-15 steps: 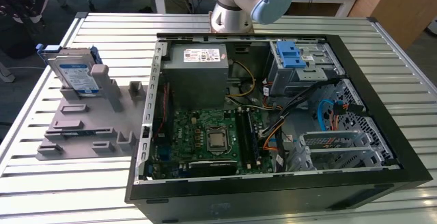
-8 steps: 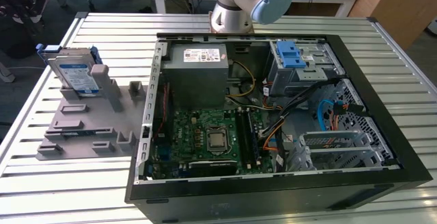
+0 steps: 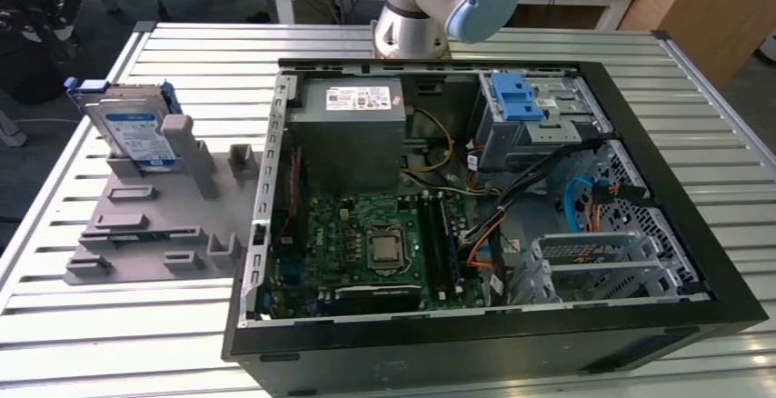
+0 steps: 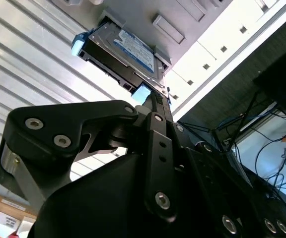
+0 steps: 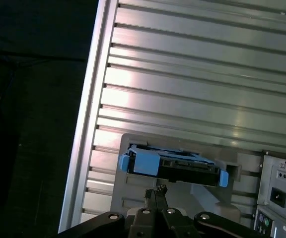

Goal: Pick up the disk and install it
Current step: 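Pick up the disk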

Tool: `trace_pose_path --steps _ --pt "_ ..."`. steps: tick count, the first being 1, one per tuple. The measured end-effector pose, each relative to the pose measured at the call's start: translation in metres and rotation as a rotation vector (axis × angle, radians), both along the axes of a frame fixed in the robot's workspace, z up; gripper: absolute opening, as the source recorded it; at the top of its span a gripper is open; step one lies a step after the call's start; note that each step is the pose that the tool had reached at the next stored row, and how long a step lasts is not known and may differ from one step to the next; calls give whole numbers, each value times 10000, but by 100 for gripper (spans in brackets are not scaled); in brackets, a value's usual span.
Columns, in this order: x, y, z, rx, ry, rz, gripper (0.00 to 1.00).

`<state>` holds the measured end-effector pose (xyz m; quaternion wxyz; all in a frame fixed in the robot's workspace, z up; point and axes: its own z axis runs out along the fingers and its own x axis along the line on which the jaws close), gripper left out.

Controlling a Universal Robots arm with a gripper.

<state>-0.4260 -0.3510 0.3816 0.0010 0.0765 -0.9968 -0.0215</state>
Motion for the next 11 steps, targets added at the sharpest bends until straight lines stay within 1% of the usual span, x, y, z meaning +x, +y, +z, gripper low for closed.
trace_pose_path --steps 11 --pt "0 0 -1 0 0 875 11"
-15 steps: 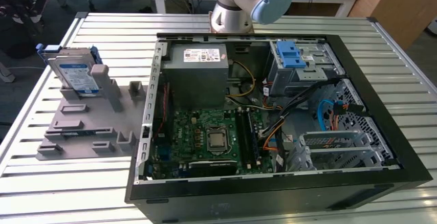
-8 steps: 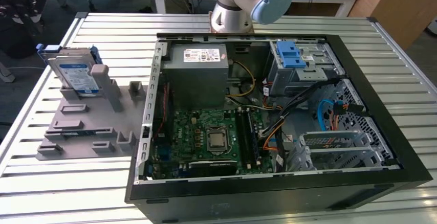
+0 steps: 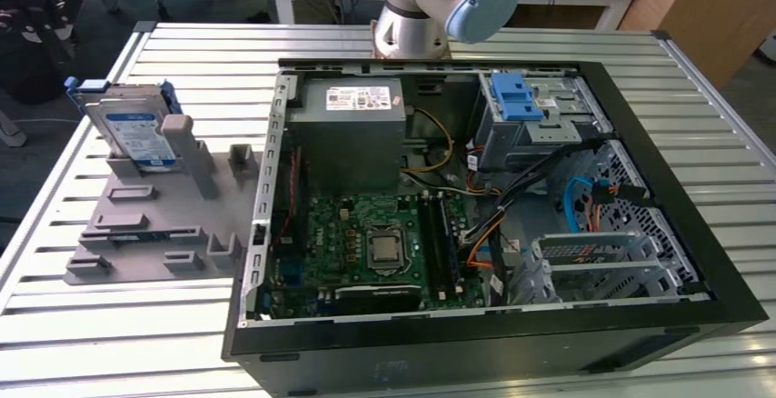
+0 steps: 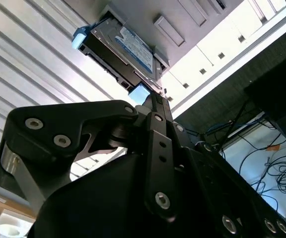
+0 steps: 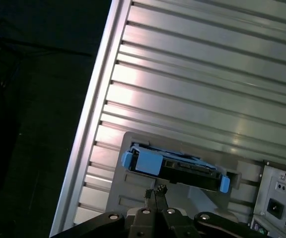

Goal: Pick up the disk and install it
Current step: 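Pick up the disk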

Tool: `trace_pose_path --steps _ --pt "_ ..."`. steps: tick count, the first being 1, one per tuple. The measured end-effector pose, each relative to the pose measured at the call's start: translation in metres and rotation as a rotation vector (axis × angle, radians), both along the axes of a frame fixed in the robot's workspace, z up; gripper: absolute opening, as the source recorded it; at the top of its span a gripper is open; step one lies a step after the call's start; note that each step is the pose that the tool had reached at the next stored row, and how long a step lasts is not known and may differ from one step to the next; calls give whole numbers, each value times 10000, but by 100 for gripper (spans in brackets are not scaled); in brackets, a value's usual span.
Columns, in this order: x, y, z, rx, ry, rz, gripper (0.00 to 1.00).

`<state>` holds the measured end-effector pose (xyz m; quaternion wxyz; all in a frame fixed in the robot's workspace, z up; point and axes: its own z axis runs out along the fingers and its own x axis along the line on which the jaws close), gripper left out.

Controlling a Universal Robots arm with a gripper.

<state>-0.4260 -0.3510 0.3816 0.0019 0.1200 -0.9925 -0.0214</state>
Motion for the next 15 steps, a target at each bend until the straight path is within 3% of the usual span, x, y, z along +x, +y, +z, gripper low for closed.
trace_pose_path --steps 15 --pt "0 0 -1 0 0 1176 11"
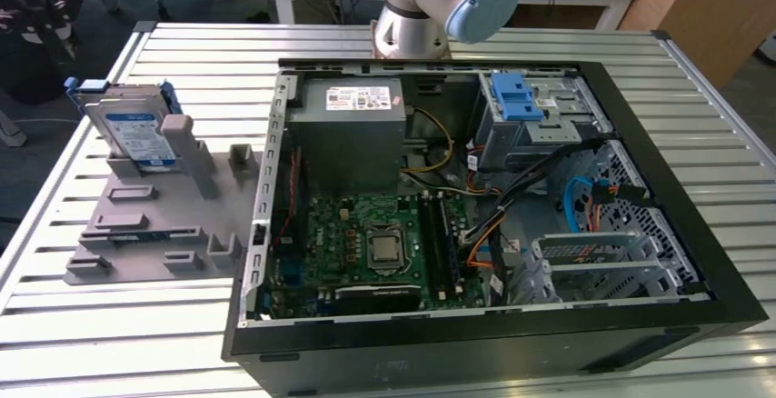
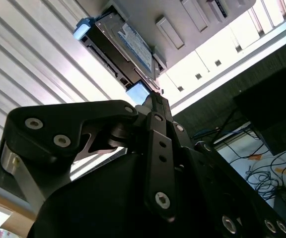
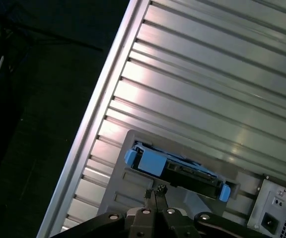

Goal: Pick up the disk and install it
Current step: 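Pick up the disk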

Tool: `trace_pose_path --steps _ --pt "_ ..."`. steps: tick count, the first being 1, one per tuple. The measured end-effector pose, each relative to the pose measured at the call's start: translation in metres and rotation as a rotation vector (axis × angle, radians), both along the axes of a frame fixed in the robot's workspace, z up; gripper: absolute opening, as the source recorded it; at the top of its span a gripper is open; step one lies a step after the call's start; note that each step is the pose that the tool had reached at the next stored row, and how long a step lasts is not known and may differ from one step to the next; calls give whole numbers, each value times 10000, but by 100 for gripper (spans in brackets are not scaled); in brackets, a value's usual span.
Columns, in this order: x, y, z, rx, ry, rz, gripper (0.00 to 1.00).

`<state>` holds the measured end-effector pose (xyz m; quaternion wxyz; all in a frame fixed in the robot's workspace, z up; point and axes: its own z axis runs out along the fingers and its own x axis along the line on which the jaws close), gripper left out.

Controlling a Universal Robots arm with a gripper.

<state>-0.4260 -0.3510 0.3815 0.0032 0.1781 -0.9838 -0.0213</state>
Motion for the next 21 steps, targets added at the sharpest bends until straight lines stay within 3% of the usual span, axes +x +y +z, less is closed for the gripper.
trace_pose_path --steps 21 --pt "0 0 -2 0 0 1733 11"
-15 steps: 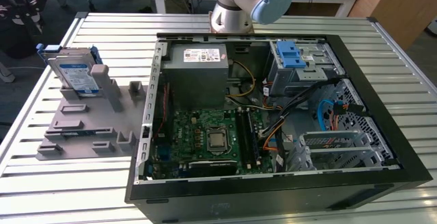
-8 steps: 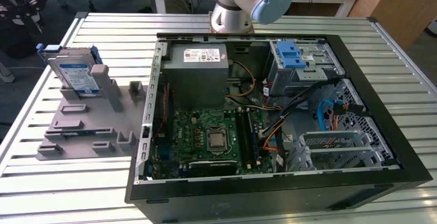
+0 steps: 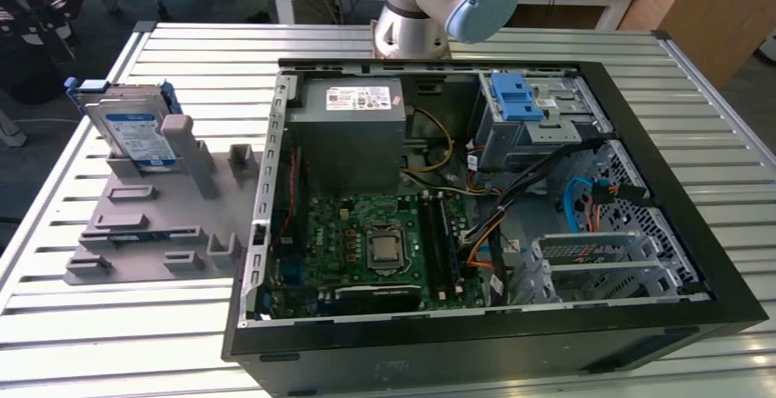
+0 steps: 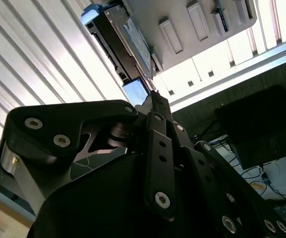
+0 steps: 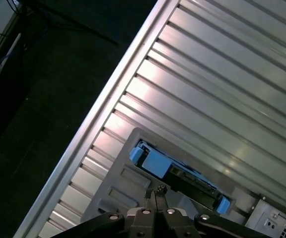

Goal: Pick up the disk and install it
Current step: 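Pick up the disk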

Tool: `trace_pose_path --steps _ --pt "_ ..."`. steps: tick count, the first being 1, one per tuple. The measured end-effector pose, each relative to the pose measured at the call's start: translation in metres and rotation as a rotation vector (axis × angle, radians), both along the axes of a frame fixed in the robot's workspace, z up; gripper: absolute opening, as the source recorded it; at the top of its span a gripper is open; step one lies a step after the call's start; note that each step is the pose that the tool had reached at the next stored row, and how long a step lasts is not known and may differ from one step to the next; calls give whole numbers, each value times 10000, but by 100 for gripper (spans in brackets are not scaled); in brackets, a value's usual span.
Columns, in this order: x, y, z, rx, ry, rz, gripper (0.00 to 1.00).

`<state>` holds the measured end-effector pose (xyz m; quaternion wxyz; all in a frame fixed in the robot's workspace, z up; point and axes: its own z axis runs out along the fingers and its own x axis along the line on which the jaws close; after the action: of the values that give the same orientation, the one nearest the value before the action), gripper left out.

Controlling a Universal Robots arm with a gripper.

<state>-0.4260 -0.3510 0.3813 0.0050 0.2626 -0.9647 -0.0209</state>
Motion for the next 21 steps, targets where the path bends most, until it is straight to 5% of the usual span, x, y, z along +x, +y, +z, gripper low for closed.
trace_pose_path --steps 21 --pt "0 0 -2 0 0 1808 11"
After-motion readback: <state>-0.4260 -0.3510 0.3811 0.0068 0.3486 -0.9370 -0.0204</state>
